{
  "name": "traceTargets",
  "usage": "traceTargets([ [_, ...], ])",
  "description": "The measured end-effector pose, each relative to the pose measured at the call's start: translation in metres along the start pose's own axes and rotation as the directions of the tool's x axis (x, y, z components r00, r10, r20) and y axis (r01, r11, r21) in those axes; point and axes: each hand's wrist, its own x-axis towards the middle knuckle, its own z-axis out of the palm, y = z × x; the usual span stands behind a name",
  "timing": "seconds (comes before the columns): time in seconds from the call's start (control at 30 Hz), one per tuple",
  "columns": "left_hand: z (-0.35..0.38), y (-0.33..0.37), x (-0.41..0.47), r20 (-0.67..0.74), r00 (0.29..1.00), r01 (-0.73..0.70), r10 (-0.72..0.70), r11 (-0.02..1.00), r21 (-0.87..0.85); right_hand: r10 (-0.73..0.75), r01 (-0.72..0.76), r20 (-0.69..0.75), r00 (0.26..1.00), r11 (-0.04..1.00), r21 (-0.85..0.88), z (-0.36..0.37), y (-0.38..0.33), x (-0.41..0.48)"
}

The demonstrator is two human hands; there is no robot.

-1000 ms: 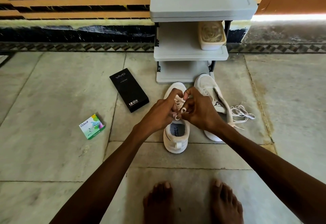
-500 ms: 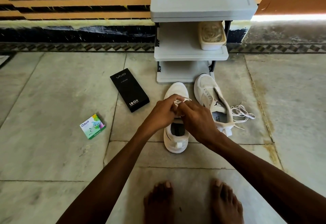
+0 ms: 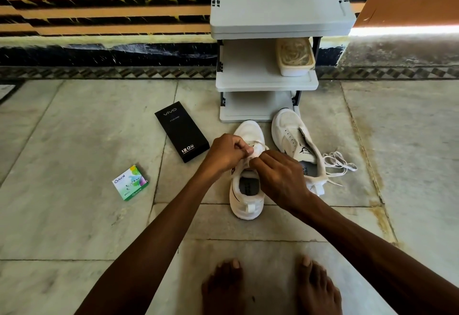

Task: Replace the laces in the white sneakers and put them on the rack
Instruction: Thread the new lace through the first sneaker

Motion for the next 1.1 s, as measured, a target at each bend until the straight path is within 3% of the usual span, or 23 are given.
traceTargets([
  [0.07,0.001,-0.002,0.001,-0.154,0.985,-0.044,0.074,0.981,0.189,0.066,-0.066,0.011,0.998,0.998,0.02,-0.002,-0.002,-0.006],
  [0.17,-0.002,-0.009,0.01,-0.253,0.96,-0.047,0.115,0.964,0.262,0.153,-0.157,0.064,0.986,0.986,0.064,-0.005,-0.006,-0.019],
  [0.4,0.002,-0.023,0.016,-0.291,0.953,-0.025,0.079,0.983,0.184,0.262,-0.281,0.182,0.948,0.956,0.083,-0.01,-0.013,-0.033],
  [0.5,-0.001,-0.026,0.014,-0.222,0.973,-0.051,0.06,0.998,0.044,0.345,-0.402,0.26,0.902,0.892,0.208,-0.014,-0.011,-0.029],
  [0.57,-0.008,-0.028,0.011,-0.116,0.993,-0.035,0.015,0.984,-0.174,0.483,-0.571,0.309,0.819,0.741,0.354,-0.018,-0.011,-0.023],
  [0.63,-0.016,-0.03,0.009,-0.033,0.999,-0.007,-0.005,0.941,-0.338,0.639,-0.723,0.361,0.679,0.494,0.484,-0.021,-0.01,-0.014],
  [0.73,-0.02,-0.034,0.007,-0.036,0.999,-0.018,0.003,0.913,-0.408,0.723,-0.781,0.416,0.551,0.272,0.562,-0.019,-0.003,0.0],
  [0.8,-0.018,-0.036,0.008,-0.092,0.996,-0.047,0.018,0.943,-0.328,0.731,-0.793,0.47,0.494,0.157,0.589,-0.016,0.0,0.008],
  [0.9,-0.014,-0.038,0.014,-0.173,0.983,-0.072,0.06,0.995,-0.067,0.717,-0.795,0.529,0.453,0.057,0.604,-0.011,0.0,0.017],
  [1.0,-0.012,-0.038,0.021,-0.17,0.98,-0.066,0.106,0.972,0.225,0.595,-0.781,0.681,0.426,-0.138,0.609,-0.01,-0.004,0.024],
  [1.1,-0.01,-0.034,0.022,-0.205,0.964,-0.1,0.169,0.945,0.311,0.53,-0.784,0.747,0.403,-0.222,0.58,-0.01,-0.008,0.024],
])
